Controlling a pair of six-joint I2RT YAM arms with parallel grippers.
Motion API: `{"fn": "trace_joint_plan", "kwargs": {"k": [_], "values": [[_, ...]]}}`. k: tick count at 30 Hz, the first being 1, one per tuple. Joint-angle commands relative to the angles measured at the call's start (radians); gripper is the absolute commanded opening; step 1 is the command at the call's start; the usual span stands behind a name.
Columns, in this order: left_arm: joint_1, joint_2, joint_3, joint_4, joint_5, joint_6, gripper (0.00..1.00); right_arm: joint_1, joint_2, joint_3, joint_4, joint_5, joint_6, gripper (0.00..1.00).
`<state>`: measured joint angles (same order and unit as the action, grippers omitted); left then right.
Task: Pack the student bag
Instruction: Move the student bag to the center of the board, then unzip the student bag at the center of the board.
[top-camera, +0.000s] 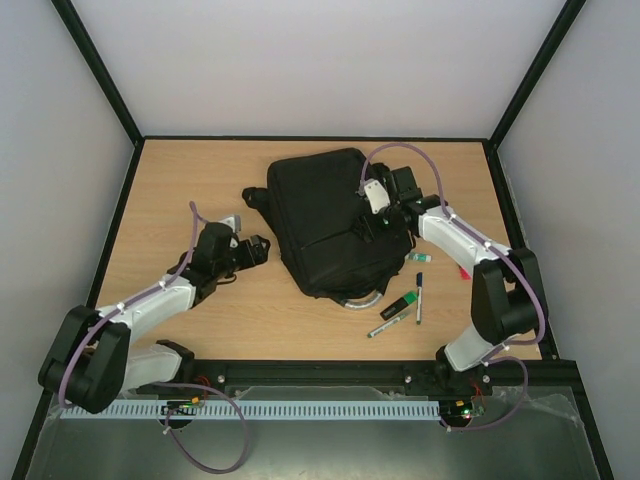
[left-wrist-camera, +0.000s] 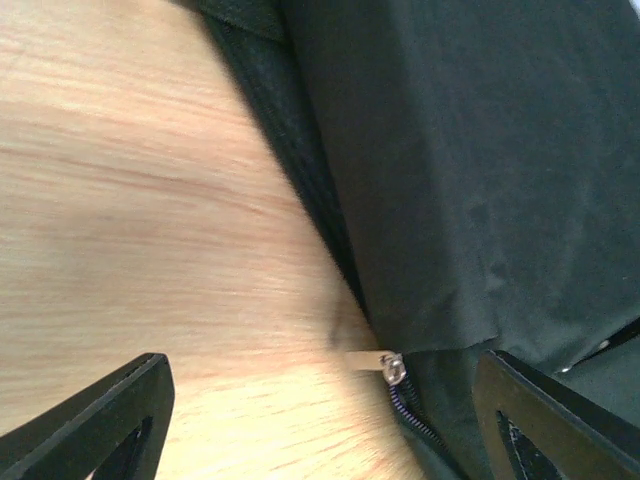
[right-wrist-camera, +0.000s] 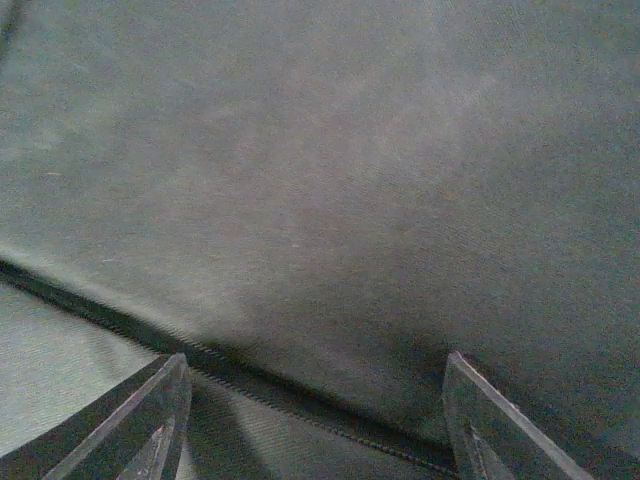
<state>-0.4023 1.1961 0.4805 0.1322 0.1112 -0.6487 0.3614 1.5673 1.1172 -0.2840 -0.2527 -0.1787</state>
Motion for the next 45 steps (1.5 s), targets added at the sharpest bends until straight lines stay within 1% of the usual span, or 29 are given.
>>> {"fn": "trace_joint_plan", "kwargs": {"k": [1, 4, 7, 11, 16, 20, 23, 24, 27, 30, 33, 36, 38, 41, 43, 45], "values": [[-0.030, 0.037, -0.006, 0.151, 0.027, 0.002, 0.85, -0.017, 0.046, -0.024, -0.034, 0.154, 0.027, 0.71], [-0.037, 0.070, 0.001, 0.153, 0.031, 0.022, 0.87, -0.017, 0.115, -0.015, -0.031, 0.194, 0.019, 0.73], [-0.044, 0.073, -0.018, 0.195, 0.050, 0.048, 0.87, -0.017, 0.212, 0.041, -0.058, 0.212, -0.027, 0.67], [-0.048, 0.085, -0.058, 0.298, 0.111, 0.052, 0.87, -0.017, 0.338, 0.131, -0.061, 0.306, -0.056, 0.66], [-0.084, 0.105, -0.077, 0.337, 0.081, 0.101, 0.84, -0.018, 0.458, 0.258, -0.103, 0.336, -0.056, 0.62], [-0.087, 0.150, -0.094, 0.409, 0.071, 0.147, 0.79, -0.018, 0.452, 0.222, -0.083, 0.364, -0.062, 0.62], [-0.087, 0.221, -0.059, 0.426, 0.064, 0.191, 0.72, -0.018, 0.429, 0.179, -0.060, 0.367, -0.071, 0.62], [-0.087, 0.242, -0.041, 0.427, 0.059, 0.219, 0.70, -0.017, 0.430, 0.173, -0.057, 0.366, -0.072, 0.62], [-0.081, 0.303, 0.004, 0.460, 0.044, 0.273, 0.72, -0.018, 0.436, 0.167, -0.056, 0.352, -0.075, 0.62], [-0.054, 0.373, 0.055, 0.516, 0.129, 0.314, 0.76, -0.017, 0.442, 0.165, -0.058, 0.330, -0.072, 0.62], [-0.033, 0.441, 0.100, 0.549, 0.226, 0.398, 0.78, -0.016, 0.444, 0.168, -0.066, 0.312, -0.068, 0.62], [0.005, 0.499, 0.164, 0.532, 0.292, 0.447, 0.78, -0.016, 0.436, 0.166, -0.068, 0.303, -0.069, 0.62], [0.042, 0.533, 0.192, 0.550, 0.337, 0.438, 0.79, -0.016, 0.432, 0.161, -0.069, 0.299, -0.070, 0.62], [0.085, 0.600, 0.254, 0.531, 0.455, 0.415, 0.79, -0.015, 0.428, 0.154, -0.069, 0.306, -0.074, 0.62], [0.090, 0.634, 0.285, 0.506, 0.509, 0.404, 0.79, -0.016, 0.428, 0.151, -0.070, 0.310, -0.075, 0.62], [0.083, 0.646, 0.289, 0.501, 0.522, 0.376, 0.78, -0.016, 0.426, 0.148, -0.072, 0.312, -0.076, 0.62]]}}
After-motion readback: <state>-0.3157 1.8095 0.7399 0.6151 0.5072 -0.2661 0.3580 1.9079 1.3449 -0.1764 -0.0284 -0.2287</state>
